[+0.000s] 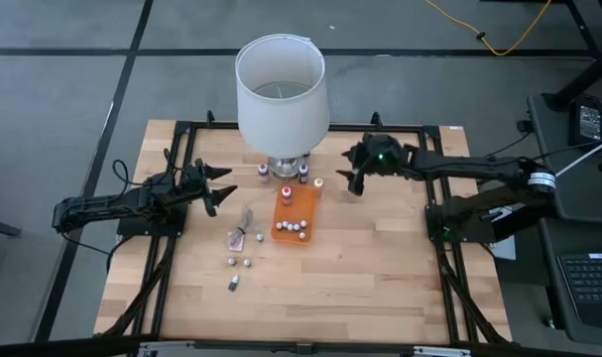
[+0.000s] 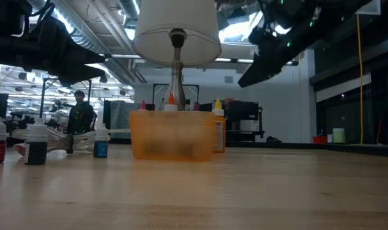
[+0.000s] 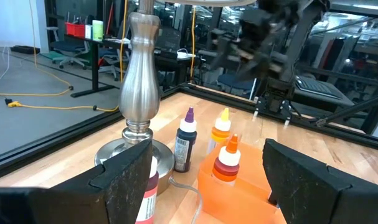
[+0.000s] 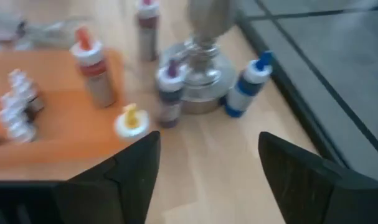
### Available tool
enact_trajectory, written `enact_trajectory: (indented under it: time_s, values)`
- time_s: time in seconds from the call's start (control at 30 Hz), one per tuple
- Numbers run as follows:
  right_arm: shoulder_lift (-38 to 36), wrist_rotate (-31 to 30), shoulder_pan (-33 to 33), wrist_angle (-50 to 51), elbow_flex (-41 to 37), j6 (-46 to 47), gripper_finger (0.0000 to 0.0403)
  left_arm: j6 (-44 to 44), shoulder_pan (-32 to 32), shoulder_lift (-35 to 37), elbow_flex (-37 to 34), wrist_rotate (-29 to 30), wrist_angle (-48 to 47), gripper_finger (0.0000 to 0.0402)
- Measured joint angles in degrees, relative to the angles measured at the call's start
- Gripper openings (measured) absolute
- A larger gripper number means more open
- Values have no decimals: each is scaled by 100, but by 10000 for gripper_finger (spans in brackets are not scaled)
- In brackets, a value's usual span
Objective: Pick & Place food coloring
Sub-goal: Put the large blue food coloring bottle into the orange bin
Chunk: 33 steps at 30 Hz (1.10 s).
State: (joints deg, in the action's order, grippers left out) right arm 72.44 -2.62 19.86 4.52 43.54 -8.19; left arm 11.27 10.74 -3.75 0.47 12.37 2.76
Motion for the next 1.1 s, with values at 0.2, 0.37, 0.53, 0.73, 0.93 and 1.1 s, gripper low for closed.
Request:
enact_trajectory:
  time_s: [0.2, 0.37, 0.53, 0.73, 0.93, 1.1]
  values:
    - [443, 676, 871, -1178, -378, 38, 279, 0, 0, 0, 0, -1, 0, 294]
    - [1109, 1317, 1397, -2046, -388, 42, 279, 0, -2, 0, 0, -1, 0, 294]
    - [1824, 1932, 1797, -3091, -386, 375, 279, 0, -1, 0, 0, -1, 0, 294]
    - [2575, 2224, 1903, -3619, -102, 327, 279, 0, -1, 0, 2, -1, 0, 294]
    - [3285, 2609, 1905, -3645, 516, 434, 279, 0, 0, 0, 1, -1, -2, 294]
    - [3697, 2632, 1903, -3654, 1044, 650, 279, 0, -2, 0, 0, -1, 0, 294]
